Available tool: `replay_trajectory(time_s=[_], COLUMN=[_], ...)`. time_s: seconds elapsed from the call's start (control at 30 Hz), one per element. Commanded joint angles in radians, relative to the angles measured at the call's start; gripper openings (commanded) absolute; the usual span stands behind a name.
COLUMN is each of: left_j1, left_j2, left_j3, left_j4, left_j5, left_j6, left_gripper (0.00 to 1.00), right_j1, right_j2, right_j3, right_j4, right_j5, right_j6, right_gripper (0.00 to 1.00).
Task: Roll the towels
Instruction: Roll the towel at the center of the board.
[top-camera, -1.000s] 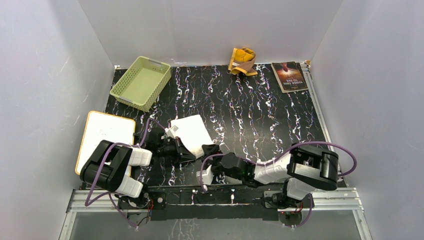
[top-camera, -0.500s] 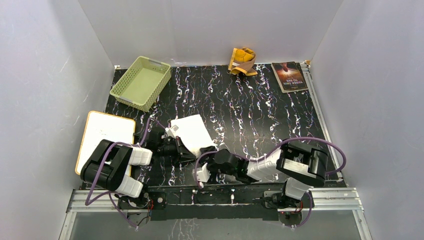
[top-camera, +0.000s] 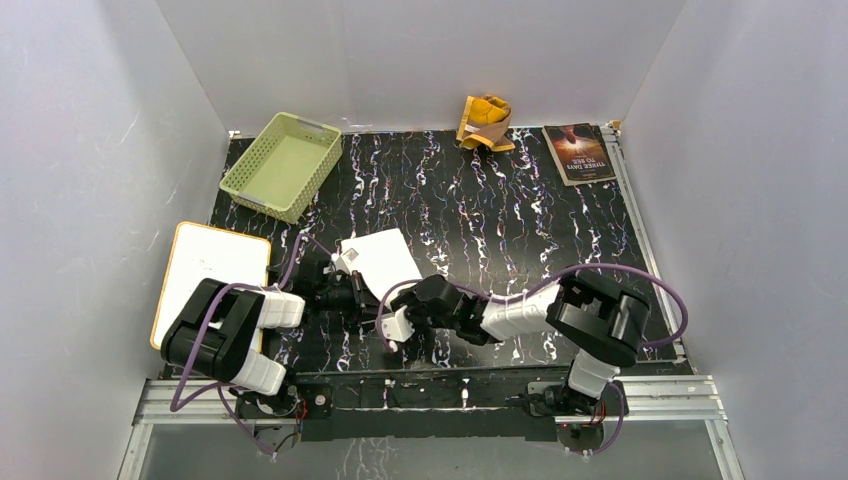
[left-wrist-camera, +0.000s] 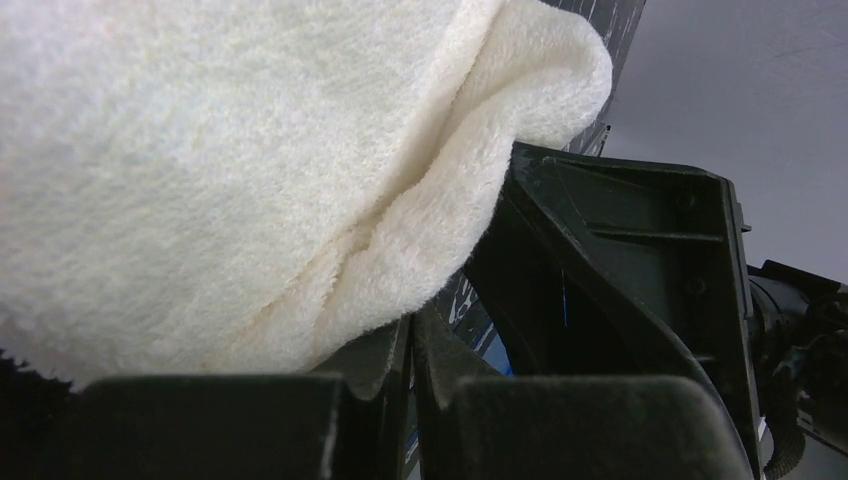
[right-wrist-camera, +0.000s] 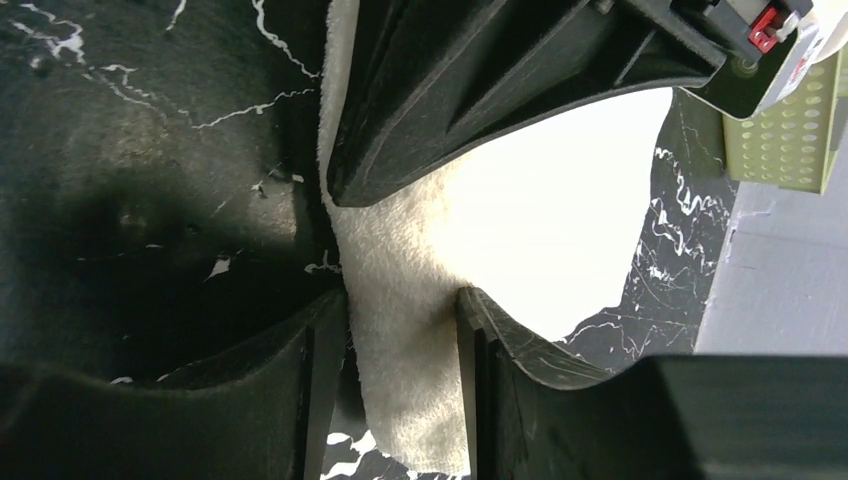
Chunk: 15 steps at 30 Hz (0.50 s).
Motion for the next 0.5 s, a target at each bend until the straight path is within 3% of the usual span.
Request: replay_trajectory(time_s=[0.0,0.2,0.3,0.37,0.47], left_j1=[0.005,0.01,0.035,0.068,0.149], left_j2=[-0.018,-0.043,-0.088,-0.158,-0.275], left_j3=[0.027,0.046,0.078,0.11,0.175], left_j4=[-0.034,-0.064,-0.127,-0.209,-0.425], left_j5=[0.024,0.032,0.051,0.055,0.05], left_j6=[0.018,0.028,0.055,0.093,0.175], left_gripper=[0.0,0.0,0.0,0.0,0.0], right_j1=[-0.017,-0.034,-0.043,-0.049,-0.073], right_j2=[0.055,0.146,0.181,0.188,0.154], right_j3=[0.045,0.147,0.2,0.231,0.255], right_j4=[-0.154,-0.307,-0.391,-0.439,-0.472], right_j5=[-0.042,-0.084,-0.117,-0.148,-0.235], right_j6=[0.039,0.079,0.123,0.171,0.281], right_gripper=[0.42,0.32,0.15,0.02,0.0])
